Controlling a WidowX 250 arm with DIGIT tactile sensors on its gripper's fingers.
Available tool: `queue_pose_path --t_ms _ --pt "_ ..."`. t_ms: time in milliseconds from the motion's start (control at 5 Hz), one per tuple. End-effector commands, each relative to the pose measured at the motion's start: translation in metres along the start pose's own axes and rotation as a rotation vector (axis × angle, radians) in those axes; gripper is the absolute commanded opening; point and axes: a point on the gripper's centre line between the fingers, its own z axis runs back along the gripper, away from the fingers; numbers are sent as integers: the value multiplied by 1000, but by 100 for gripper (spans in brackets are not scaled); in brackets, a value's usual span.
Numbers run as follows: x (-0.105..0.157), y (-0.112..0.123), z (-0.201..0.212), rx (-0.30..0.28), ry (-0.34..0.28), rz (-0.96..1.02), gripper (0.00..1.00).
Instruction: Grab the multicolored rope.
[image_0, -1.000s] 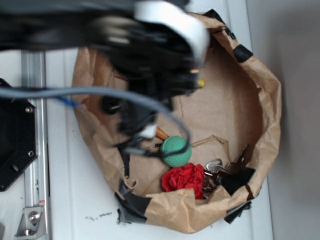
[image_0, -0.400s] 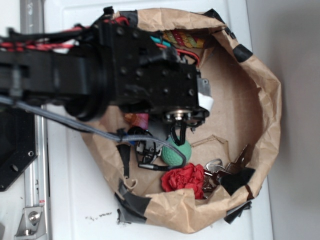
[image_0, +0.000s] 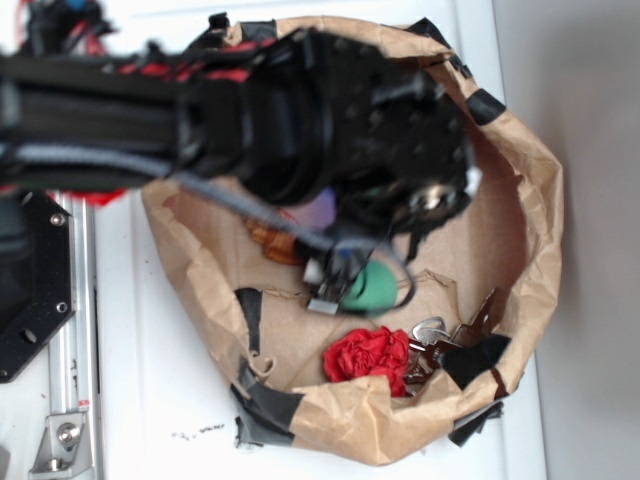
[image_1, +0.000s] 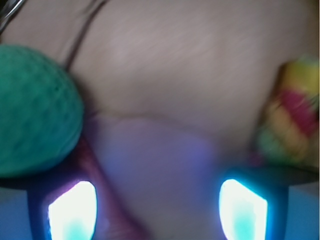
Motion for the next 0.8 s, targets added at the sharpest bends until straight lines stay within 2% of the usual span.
queue_pose_path --t_ms 0,200,400,600 --pt "0 8 -11 -25 9 -2 100" --pt "-10 5 5 -42 -41 -9 100" --pt "-19 2 43 -30 -137 -6 100" --pt "-20 8 60 -11 -178 36 100"
